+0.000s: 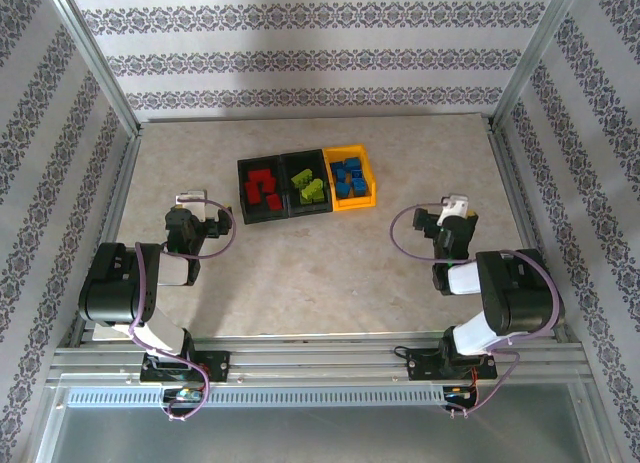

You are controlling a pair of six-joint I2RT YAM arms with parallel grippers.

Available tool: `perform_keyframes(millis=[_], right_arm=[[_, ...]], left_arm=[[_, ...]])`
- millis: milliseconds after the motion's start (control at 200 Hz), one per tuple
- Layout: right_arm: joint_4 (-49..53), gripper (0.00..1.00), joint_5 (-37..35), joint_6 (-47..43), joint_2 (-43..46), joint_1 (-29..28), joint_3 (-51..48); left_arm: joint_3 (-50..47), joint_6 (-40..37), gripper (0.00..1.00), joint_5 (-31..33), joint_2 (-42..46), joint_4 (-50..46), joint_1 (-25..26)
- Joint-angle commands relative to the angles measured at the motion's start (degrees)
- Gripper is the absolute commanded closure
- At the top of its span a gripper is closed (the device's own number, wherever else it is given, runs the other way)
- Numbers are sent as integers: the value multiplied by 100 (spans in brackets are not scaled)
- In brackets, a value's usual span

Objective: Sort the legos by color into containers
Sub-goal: Reset both arms

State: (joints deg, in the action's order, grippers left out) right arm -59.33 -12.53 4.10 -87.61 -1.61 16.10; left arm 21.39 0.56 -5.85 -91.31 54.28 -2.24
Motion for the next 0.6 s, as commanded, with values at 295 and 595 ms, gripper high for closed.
perform_keyframes(millis=[295,595], right_arm=[[446,2,1517,-278,-1,126,517],[449,2,1511,-282,-1,128,517]], left_arm=[[85,-73,0,-78,7,-14,57],[85,-77,0,-82,3,-14,57]])
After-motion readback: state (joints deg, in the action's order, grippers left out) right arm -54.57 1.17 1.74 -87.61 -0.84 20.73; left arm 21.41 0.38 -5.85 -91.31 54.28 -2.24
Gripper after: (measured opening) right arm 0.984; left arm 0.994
